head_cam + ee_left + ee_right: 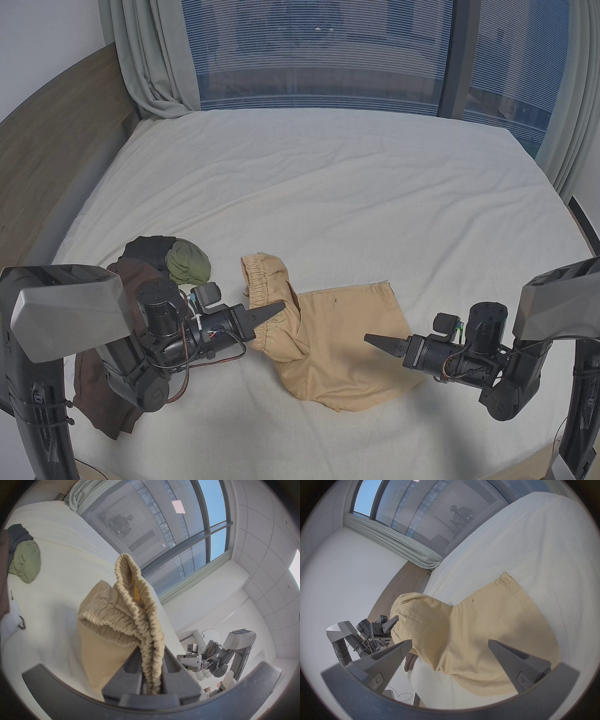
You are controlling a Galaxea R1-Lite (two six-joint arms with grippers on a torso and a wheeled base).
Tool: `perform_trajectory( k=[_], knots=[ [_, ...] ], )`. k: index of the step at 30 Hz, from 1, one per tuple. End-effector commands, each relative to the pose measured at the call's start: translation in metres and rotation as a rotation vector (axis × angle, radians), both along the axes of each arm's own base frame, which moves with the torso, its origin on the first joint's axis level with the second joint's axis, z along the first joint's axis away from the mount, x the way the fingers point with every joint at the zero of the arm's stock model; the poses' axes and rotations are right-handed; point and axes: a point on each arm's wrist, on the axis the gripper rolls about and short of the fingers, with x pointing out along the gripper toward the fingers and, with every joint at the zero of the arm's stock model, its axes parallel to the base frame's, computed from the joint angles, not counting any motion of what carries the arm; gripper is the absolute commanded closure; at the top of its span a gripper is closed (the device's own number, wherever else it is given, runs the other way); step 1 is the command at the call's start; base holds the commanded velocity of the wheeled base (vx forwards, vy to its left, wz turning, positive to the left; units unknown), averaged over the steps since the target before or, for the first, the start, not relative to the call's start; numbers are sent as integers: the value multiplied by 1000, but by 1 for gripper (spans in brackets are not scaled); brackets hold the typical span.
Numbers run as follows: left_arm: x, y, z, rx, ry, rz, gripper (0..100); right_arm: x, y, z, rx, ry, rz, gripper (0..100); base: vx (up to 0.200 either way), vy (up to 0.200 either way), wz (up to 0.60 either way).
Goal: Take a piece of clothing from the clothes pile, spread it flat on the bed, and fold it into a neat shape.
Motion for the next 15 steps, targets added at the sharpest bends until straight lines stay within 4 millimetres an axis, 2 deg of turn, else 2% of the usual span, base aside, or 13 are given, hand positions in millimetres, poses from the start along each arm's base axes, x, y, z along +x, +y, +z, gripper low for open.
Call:
perform_trajectory(
  k=[1,15],
  knots=[
    [-1,-14,-5,1,2,-38,100,3,-1,4,8,-17,-4,0,0,0,0],
    [6,-56,-27,-22,33,-103,100,22,-5,19,49,-87,-105,0,0,0,0]
  ],
)
